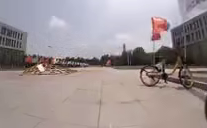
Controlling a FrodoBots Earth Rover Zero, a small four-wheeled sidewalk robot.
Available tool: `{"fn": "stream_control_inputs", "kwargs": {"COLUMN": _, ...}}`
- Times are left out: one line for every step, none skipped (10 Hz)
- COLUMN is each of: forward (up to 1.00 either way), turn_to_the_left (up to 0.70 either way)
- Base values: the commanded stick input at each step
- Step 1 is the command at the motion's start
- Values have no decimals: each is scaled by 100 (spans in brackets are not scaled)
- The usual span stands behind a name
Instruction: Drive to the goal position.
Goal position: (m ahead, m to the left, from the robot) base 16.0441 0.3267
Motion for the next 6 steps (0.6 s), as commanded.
{"fn": "stream_control_inputs", "kwargs": {"forward": 100, "turn_to_the_left": 0}}
{"fn": "stream_control_inputs", "kwargs": {"forward": 100, "turn_to_the_left": 0}}
{"fn": "stream_control_inputs", "kwargs": {"forward": 100, "turn_to_the_left": 0}}
{"fn": "stream_control_inputs", "kwargs": {"forward": 100, "turn_to_the_left": 0}}
{"fn": "stream_control_inputs", "kwargs": {"forward": 100, "turn_to_the_left": 0}}
{"fn": "stream_control_inputs", "kwargs": {"forward": 100, "turn_to_the_left": 0}}
